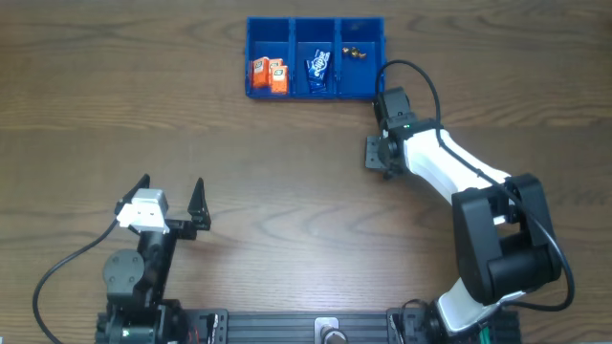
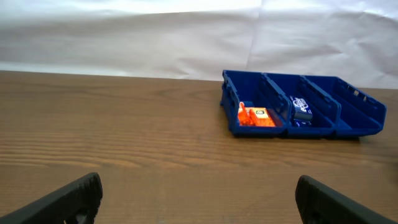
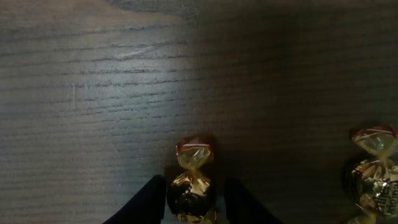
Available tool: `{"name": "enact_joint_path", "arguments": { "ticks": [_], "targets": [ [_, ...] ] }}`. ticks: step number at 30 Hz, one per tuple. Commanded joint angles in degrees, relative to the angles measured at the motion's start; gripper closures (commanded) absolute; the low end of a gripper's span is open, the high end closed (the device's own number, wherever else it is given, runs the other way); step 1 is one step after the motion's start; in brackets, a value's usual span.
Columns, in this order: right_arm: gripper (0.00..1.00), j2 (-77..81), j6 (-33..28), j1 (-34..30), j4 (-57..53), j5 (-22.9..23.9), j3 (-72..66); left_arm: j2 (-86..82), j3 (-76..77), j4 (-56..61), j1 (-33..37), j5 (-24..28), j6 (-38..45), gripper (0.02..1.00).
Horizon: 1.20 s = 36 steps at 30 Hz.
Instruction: Sort Candies Into Trays
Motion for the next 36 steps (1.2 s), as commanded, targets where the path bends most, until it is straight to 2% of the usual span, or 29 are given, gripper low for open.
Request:
{"name": "enact_joint_path", "arguments": {
  "ticks": [1,5,18,24,29,34,36],
  "targets": [
    [0.665,1.2,0.3,-0.1,0.5,0.9,-0.1,-0.4,-1.1,-1.9,0.2,1.1,0.2,0.020],
    [0.671,2.3,0.3,-0.1,0.7,0.7,-0.1,-0.4,-1.1,-1.9,0.2,1.1,0.2,0.020],
    [0.842,2.1,0.3,-0.1,0.8,0.7,-0.1,-0.4,-1.1,-1.9,0.2,1.1,0.2,0.023],
    [0.890,-5.3,1.7,1.9,0.5,0.7,2.5,-0.4,-1.1,-1.9,0.2,1.1,0.2,0.020],
    [0.910,-8.0,1.1,2.6,-5.1,1.5,15.9,-0.4,-1.1,-1.9,0.2,1.1,0.2,0.020],
    [0.906,-1.6,-2.6,2.4,-7.3,4.6,34.3,-0.4,-1.1,-1.9,0.2,1.1,0.2,0.020],
    [0.871,2.2,-4.3,2.4,-7.3,5.2,40.1,-0.4,-1.1,-1.9,0.2,1.1,0.2,0.020]
  ]
}}
